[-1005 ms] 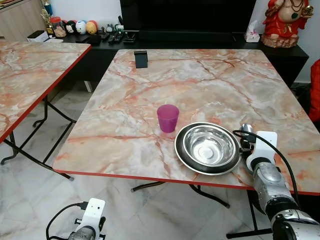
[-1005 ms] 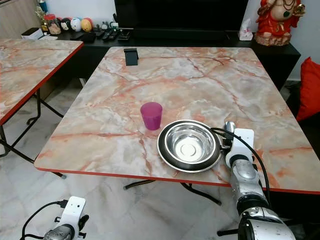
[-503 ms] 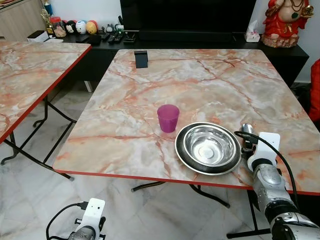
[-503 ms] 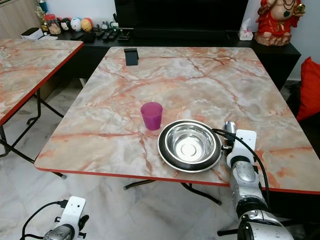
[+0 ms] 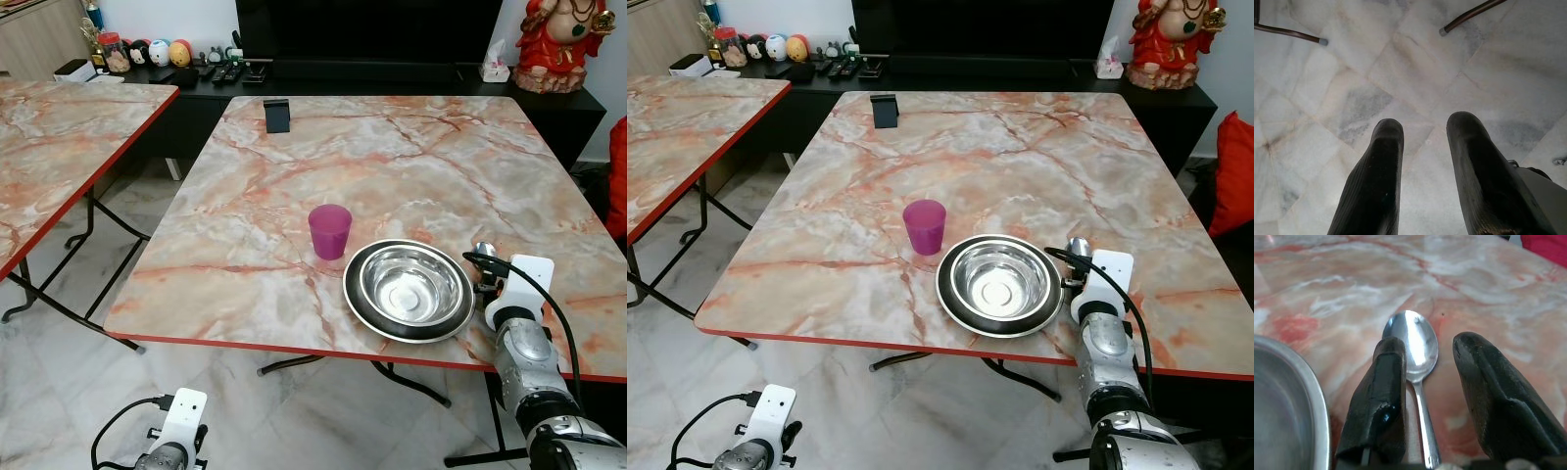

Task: Setting the table

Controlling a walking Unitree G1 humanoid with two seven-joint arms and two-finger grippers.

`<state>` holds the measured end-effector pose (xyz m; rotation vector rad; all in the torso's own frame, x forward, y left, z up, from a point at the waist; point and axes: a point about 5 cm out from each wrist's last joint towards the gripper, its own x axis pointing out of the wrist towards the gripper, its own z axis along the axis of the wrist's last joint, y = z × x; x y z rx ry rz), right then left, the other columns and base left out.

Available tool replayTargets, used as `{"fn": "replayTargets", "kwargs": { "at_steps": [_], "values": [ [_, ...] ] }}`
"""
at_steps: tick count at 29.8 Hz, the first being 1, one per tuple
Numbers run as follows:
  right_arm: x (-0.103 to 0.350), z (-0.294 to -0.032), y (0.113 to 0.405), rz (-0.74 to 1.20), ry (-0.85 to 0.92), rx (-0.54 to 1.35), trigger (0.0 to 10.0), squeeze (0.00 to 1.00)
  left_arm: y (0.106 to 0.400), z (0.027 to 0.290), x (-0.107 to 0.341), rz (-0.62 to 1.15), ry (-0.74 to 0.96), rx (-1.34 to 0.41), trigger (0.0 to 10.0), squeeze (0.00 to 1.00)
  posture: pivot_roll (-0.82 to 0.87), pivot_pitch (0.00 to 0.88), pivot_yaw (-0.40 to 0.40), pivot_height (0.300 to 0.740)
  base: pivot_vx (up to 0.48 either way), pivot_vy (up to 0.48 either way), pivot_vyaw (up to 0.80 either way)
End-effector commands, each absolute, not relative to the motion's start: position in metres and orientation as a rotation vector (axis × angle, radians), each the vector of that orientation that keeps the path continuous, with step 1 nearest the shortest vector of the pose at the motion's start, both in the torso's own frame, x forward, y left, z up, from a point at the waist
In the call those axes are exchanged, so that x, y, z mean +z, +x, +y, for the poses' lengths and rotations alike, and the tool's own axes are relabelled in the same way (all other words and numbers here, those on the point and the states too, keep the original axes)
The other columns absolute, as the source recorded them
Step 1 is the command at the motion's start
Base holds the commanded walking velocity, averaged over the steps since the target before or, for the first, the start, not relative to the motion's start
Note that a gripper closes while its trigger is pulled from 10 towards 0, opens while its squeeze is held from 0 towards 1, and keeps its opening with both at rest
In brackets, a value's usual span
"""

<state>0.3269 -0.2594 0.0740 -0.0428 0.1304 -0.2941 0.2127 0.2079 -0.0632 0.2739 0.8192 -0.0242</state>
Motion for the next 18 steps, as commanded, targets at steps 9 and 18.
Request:
{"fn": "replayTargets", "kwargs": {
  "at_steps": [9,18],
  "values": [
    [0.099,-0.272,0.321,-0.064,-0.084,-0.394,10.0,0.0,0.208,0.21,-0.065,0.824,0.292,-0.031,10.0,0.0,0.05,0.013,0.037,0.74,0.0,0.0,0.0],
    [0.119,-0.267,0.313,-0.204,-0.098,-0.403,10.0,0.0,0.204,0.21,-0.067,0.824,0.286,-0.027,10.0,0.0,0.05,0.018,0.031,0.74,0.0,0.0,0.0]
  ]
}}
